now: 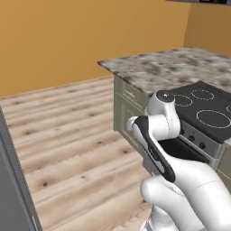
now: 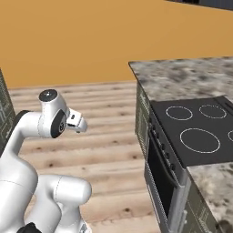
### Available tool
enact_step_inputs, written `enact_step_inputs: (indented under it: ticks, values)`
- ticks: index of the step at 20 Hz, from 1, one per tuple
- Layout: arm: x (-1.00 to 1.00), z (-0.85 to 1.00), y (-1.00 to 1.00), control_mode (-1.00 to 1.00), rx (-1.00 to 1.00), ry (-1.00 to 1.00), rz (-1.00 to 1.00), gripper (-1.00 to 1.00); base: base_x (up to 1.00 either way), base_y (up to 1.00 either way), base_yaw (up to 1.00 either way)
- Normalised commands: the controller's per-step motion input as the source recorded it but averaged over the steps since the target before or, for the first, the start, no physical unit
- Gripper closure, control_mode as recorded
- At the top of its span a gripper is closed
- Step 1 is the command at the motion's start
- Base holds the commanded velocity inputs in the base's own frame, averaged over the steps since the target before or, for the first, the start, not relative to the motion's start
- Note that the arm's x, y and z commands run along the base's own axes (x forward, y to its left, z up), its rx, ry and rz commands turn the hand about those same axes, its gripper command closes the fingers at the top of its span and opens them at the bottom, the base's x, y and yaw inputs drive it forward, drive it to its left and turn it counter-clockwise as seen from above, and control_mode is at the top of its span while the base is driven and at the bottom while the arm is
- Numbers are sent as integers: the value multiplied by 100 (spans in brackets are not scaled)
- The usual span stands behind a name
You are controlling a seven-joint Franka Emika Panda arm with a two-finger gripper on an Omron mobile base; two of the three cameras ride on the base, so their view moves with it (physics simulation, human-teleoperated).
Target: Pick the egg and butter from the fridge and place them by the bowl for mixing.
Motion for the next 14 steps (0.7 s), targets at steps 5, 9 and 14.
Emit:
enact_step_inputs:
  ticks: [5, 9, 14]
  values:
    - [0, 0, 0, 100, 0, 0, 0, -100, 74, -6, 17]
    - [0, 0, 0, 100, 0, 0, 0, -100, 75, -7, 14]
    - [0, 0, 0, 100, 0, 0, 0, -100, 76, -7, 13]
